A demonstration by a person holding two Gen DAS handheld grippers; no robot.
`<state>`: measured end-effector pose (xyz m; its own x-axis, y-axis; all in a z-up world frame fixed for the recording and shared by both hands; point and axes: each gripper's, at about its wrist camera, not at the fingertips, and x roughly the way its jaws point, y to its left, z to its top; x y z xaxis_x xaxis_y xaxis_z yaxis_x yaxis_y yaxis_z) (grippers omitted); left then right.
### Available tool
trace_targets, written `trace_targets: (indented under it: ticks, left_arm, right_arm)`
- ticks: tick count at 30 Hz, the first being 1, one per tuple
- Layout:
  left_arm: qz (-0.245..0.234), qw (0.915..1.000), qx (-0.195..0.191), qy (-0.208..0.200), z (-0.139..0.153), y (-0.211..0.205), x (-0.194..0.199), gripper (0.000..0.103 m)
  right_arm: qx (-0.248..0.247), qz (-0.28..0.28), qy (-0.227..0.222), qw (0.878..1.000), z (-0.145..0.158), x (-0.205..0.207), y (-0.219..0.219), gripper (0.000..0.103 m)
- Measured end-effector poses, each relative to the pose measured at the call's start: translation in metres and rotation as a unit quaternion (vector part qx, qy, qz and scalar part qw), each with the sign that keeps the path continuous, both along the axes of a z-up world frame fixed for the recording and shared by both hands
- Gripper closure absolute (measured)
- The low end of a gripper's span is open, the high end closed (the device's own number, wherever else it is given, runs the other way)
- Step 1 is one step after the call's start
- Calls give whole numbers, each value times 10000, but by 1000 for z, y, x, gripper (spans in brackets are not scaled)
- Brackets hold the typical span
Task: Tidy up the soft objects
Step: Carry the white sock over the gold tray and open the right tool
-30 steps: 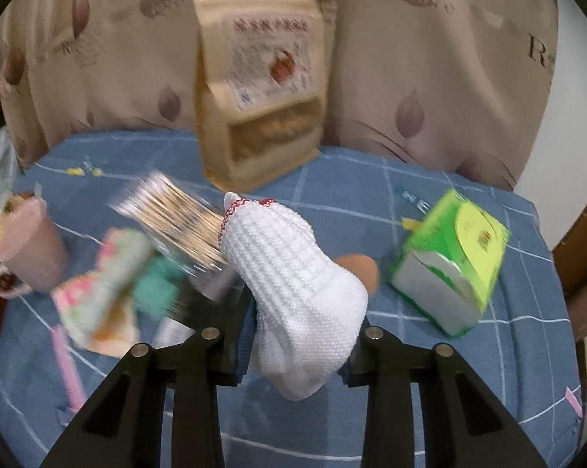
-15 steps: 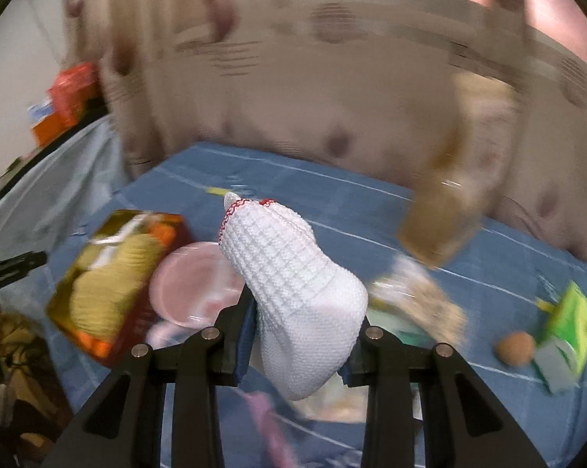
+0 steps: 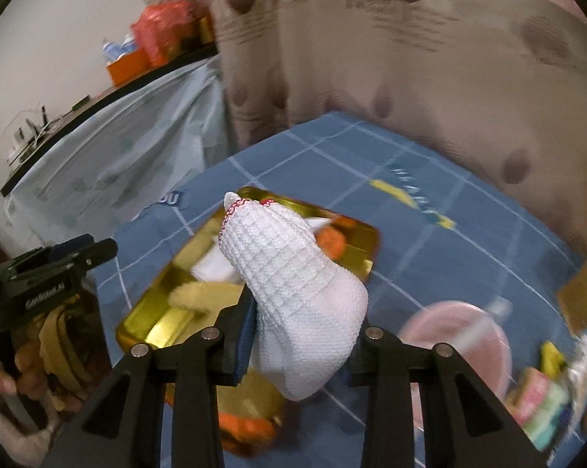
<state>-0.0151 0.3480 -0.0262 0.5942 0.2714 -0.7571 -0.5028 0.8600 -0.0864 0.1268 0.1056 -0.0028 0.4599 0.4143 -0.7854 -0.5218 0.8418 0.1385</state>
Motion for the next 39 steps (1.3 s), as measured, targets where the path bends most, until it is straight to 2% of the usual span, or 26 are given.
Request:
trace_targets:
  ticks: [7, 14, 20, 22, 28, 32, 39]
  left_arm:
    - [68, 10000, 26, 18, -2, 4, 1, 56]
    - [71, 9999, -55, 81, -7, 8, 3, 56]
    - [121, 9998, -133, 94, -10, 12, 2, 56]
    - [123, 9998, -149, 99, -11, 13, 3, 56]
    - [138, 9997, -189, 99, -12, 15, 3, 56]
    - [136, 9997, -185, 89, -11, 15, 2, 56]
    - [145, 9998, -154, 40, -9, 13, 1, 56]
  right_arm:
    - [-99, 329, 288, 9990, -24, 20, 50, 72]
    - [9, 271, 502, 9984, -38, 44, 72, 72]
    - [621, 44, 1050, 9925, -54, 66, 72, 72]
    - [680, -28, 1146, 9911, -59, 69, 73, 69]
    - [471, 32, 915, 9947, -52, 63, 76, 60]
    - [335, 14, 636, 9974, -39, 57, 72, 43]
    - [169, -6, 314, 9994, -16, 47, 58, 42]
